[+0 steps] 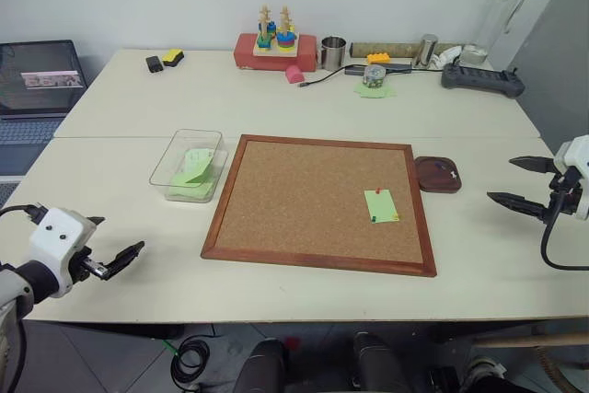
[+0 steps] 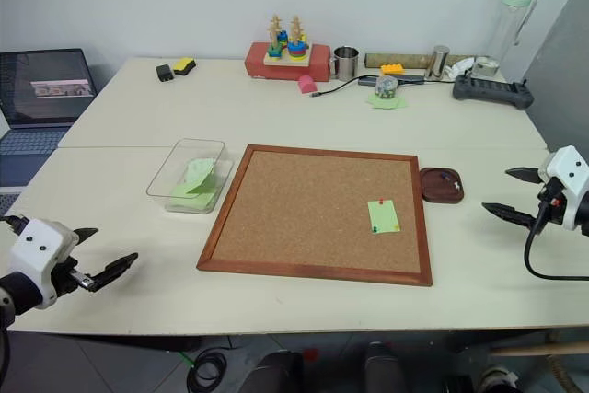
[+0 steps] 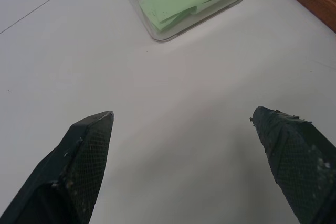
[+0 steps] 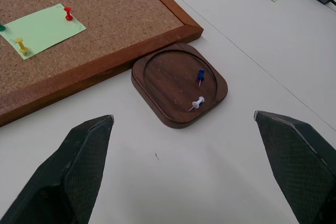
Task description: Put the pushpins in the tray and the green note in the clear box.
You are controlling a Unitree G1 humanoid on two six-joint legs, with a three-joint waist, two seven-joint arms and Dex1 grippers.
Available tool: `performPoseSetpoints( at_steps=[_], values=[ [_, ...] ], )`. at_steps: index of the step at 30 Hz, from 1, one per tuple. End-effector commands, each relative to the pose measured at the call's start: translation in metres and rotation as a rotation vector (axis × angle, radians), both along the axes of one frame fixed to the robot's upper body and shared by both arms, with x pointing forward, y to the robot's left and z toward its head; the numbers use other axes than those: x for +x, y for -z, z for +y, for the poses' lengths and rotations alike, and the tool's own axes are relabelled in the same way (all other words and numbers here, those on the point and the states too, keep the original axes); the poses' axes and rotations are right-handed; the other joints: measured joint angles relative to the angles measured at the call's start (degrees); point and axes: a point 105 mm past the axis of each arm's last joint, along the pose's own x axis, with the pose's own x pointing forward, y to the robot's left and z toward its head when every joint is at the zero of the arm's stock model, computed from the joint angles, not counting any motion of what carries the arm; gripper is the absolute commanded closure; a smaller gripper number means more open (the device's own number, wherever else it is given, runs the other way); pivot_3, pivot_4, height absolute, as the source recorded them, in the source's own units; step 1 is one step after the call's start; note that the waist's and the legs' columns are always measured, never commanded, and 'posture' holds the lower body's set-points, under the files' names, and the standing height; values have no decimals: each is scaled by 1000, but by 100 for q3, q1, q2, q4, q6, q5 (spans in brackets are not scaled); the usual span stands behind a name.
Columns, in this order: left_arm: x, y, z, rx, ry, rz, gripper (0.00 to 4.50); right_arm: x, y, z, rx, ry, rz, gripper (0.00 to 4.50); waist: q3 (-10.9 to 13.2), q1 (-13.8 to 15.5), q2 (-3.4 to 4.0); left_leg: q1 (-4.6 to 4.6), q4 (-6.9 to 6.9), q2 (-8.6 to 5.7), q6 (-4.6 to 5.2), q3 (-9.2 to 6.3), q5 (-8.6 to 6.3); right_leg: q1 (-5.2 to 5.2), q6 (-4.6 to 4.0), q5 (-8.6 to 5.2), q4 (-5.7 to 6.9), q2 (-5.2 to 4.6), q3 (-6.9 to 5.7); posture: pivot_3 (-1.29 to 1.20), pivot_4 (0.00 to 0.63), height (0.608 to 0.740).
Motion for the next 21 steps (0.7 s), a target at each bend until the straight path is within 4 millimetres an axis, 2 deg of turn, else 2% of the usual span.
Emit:
performPoseSetpoints(
  at_steps=[1,21],
  values=[
    [-2,-12,3,-13,6,-31,28,1,-13,2,-30,-25,-43,0,0,0,0,0,0,0,0,0,0,0,0,0,0,0,0,0,150,740],
    [-1,-19,-2,-119,7,-33,28,5,-7,16,-37,-55,-8,0,0,-2,0,1,2,-1,0,0,0,0,-10,12,4,1,0,0,150,740]
  ],
)
